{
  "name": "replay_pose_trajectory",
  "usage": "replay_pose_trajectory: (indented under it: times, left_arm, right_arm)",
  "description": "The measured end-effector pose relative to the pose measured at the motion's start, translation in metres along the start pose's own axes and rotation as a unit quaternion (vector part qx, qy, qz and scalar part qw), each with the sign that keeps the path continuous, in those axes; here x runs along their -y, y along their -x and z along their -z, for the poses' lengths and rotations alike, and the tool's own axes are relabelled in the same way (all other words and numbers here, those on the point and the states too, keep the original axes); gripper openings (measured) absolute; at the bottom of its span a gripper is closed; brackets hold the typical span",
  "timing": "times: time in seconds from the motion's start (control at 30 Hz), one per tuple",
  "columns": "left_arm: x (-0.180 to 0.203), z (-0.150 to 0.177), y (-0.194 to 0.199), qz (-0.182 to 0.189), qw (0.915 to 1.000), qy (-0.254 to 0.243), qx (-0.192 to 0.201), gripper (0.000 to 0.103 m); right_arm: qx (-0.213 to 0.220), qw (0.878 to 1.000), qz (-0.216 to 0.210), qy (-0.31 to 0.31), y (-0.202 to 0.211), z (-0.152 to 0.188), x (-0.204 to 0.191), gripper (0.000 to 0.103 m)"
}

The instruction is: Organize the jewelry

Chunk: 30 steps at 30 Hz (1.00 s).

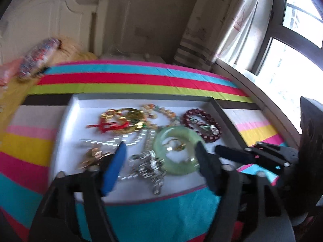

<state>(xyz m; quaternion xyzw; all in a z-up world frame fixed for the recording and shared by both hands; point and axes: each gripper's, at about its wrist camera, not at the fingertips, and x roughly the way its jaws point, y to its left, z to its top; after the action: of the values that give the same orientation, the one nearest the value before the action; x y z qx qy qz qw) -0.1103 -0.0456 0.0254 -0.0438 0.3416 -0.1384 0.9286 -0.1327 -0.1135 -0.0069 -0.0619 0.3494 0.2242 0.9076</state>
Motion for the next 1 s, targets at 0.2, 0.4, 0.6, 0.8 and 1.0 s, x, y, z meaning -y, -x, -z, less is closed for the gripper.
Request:
replay_pose_trajectory:
  times: [0.2, 0.4, 0.6, 0.8, 1.0]
  left_arm:
    - [-0.007, 0.027, 0.034, -0.065, 0.9954, -0.002, 0.07, 0.1]
    - [-0.015, 0.032, 0.041, -0.064, 0.9949, 0.01, 0.078, 0.1]
    - [-0.016, 0.032, 0.034, -0.082, 0.9947, 0.011, 0.061, 0.1]
    - [-0.021, 0.033, 0.036, -0.07, 0.9949, 0.025, 0.068, 0.1]
    - [-0.02, 0.032, 0.035, -0.069, 0.9949, 0.023, 0.069, 0.1]
  right_arm:
    - [0.043, 0.997, 0.052, -0.04, 0.025, 0.016, 0.003, 0.066]
    - [0.099, 0.99, 0.077, -0.069, 0.044, 0.024, 0.009, 0.085]
    - [0.115, 0.987, 0.069, -0.09, 0.045, 0.025, 0.016, 0.086]
    - [0.123, 0.986, 0.075, -0.086, 0.048, 0.027, 0.013, 0.086]
    - [0.119, 0.986, 0.073, -0.091, 0.047, 0.028, 0.013, 0.086]
